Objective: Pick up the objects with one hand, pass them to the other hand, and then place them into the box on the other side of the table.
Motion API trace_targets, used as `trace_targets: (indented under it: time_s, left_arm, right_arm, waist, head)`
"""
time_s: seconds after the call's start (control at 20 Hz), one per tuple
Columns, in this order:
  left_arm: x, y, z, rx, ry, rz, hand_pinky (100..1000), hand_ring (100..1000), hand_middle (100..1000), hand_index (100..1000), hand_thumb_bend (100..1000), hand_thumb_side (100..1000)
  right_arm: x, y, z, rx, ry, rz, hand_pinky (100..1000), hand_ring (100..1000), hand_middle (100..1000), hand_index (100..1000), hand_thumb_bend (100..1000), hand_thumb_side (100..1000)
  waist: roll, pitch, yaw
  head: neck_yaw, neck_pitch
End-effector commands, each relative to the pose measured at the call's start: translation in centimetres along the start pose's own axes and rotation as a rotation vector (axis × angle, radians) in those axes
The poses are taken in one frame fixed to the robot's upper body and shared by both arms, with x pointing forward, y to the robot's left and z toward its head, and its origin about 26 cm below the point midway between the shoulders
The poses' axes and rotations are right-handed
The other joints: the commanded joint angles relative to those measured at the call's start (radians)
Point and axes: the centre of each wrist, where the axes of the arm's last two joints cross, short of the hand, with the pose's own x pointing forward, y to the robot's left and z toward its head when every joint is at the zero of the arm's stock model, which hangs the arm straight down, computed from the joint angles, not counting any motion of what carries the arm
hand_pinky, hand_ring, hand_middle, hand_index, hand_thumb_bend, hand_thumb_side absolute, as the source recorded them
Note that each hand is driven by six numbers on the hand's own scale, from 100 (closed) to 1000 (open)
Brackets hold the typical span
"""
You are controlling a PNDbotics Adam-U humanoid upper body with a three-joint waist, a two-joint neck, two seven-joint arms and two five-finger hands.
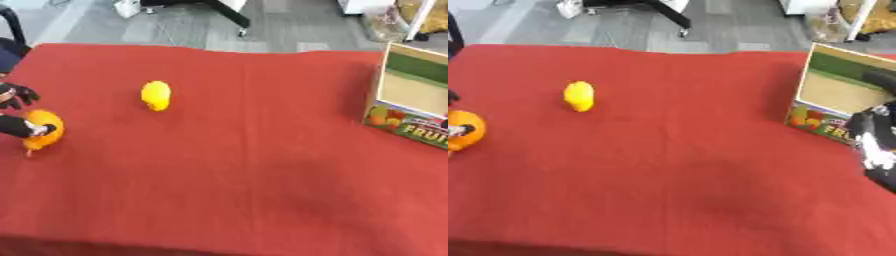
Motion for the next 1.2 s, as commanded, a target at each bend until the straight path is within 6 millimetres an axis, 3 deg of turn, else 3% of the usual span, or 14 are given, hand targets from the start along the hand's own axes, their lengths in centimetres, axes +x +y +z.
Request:
trace_targets:
  time_s: [0.05, 0.15, 0.3, 0.5, 0.65, 0.9, 1.05, 1.2]
  left_arm:
    - [-0.6, 0.8, 0.0, 0.062, 0.033, -0.016, 735, 633, 616, 765, 341, 268]
    - [-0.5, 0.2, -0.2, 0.098, 0.030, -0.006, 678, 563, 533, 681, 217, 188]
    - [-0.4, -0.1, -0.3, 0.171, 0.017, 0.019, 634, 523, 485, 613, 119, 167]
    - [0.0, 0.5, -0.1, 0.245, -0.057, 0.084, 627, 515, 465, 571, 100, 182]
    - [1.1, 2.3, 0.4, 0.300, -0.167, 0.142, 625, 517, 464, 561, 100, 217]
    - [5.4, 6.0, 1.5, 0.419, -0.467, 0.334, 628, 518, 457, 539, 100, 328]
    - [8.9, 6.2, 1.2, 0.425, -0.656, 0.508, 630, 524, 461, 538, 100, 405]
    - [13.5, 5.3, 0.4, 0.390, -0.819, 0.648, 635, 529, 464, 538, 100, 448]
  right_arm:
    - [0.6, -0.4, -0.4, 0.006, -0.023, 0.017, 489, 128, 108, 883, 100, 461]
    - [0.6, -0.3, -0.3, 0.006, -0.021, 0.016, 489, 128, 107, 882, 100, 465]
    - [0.5, -0.3, -0.3, 0.004, -0.017, 0.014, 489, 128, 108, 882, 100, 467]
    - [0.5, -0.3, -0.2, 0.000, -0.015, 0.016, 490, 128, 108, 881, 100, 470]
    - [0.5, -0.3, -0.3, -0.001, -0.021, 0.014, 490, 129, 108, 879, 100, 467]
    - [0.7, -0.3, -0.8, 0.003, -0.055, 0.002, 490, 132, 111, 878, 100, 461]
    - [0.8, -0.2, -1.4, 0.012, -0.088, -0.012, 491, 135, 113, 878, 100, 455]
    - [1.0, -0.2, -2.0, 0.027, -0.129, -0.031, 491, 136, 114, 878, 100, 450]
  waist:
    - [0.010, -0.022, 0.000]
    - [0.009, -0.021, 0.000]
    - [0.008, -0.021, -0.001]
    - [0.006, -0.021, -0.002]
    - [0.005, -0.022, -0.002]
    - [0.000, -0.022, -0.007]
    - [-0.005, -0.021, -0.014]
    - [-0.011, -0.019, -0.023]
  head:
    - [-0.006, 0.004]
    - [-0.008, 0.004]
    - [-0.010, 0.004]
    - [-0.013, 0.004]
    - [-0.017, 0.004]
    - [-0.016, 0.002]
    - [-0.012, 0.000]
    - [-0.011, -0.001]
